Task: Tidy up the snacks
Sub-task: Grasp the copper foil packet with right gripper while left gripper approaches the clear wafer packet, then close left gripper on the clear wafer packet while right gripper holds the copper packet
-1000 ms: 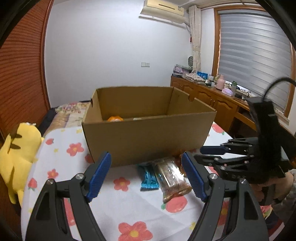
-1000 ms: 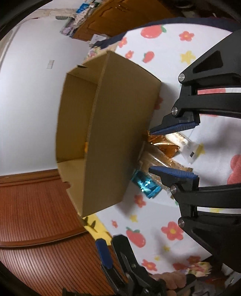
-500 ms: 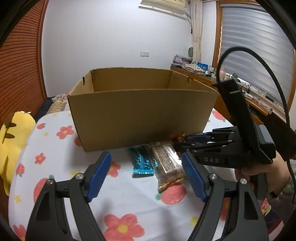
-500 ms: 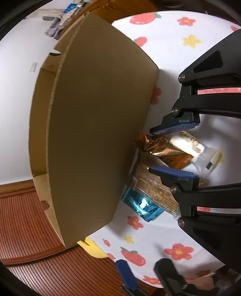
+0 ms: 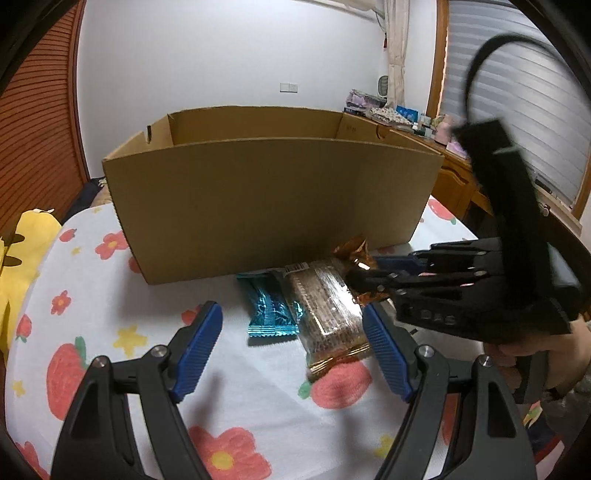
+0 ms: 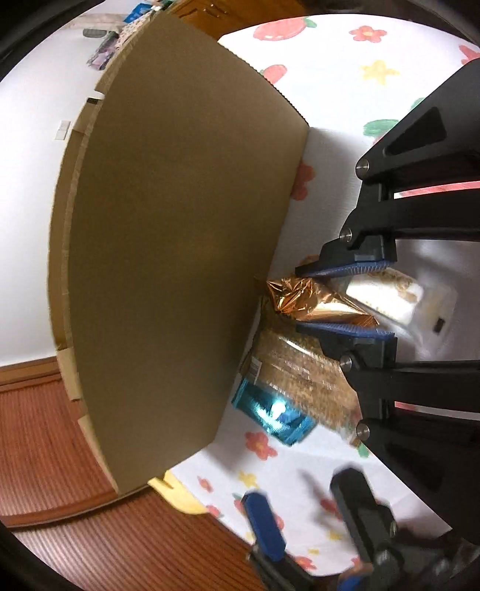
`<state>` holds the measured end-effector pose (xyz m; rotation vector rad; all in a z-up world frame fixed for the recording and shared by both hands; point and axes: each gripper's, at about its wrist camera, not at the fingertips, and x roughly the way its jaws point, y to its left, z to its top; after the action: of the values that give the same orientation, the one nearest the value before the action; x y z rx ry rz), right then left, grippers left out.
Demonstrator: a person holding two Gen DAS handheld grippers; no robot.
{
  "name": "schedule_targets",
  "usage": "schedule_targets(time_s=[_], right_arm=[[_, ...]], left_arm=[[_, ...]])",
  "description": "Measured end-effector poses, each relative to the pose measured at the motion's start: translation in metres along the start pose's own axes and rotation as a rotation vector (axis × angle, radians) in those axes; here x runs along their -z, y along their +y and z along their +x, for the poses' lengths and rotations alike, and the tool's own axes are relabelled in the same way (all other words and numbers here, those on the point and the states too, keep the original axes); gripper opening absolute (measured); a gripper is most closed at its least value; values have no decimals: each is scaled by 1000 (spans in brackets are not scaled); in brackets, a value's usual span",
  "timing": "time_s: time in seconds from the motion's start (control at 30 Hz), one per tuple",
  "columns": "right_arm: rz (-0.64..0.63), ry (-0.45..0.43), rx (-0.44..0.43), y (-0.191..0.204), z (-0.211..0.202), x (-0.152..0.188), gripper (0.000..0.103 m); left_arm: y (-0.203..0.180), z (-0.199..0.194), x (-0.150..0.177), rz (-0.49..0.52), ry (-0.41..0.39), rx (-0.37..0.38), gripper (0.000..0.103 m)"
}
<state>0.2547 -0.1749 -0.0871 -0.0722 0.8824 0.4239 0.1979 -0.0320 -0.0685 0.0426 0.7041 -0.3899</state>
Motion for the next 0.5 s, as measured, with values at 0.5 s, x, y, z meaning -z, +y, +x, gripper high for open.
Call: schedule_targets(time_s=[0.5], right_arm=[[49, -135, -35, -13, -63, 32, 20]], left_arm=[[-20, 32, -11, 13, 99, 53, 58]])
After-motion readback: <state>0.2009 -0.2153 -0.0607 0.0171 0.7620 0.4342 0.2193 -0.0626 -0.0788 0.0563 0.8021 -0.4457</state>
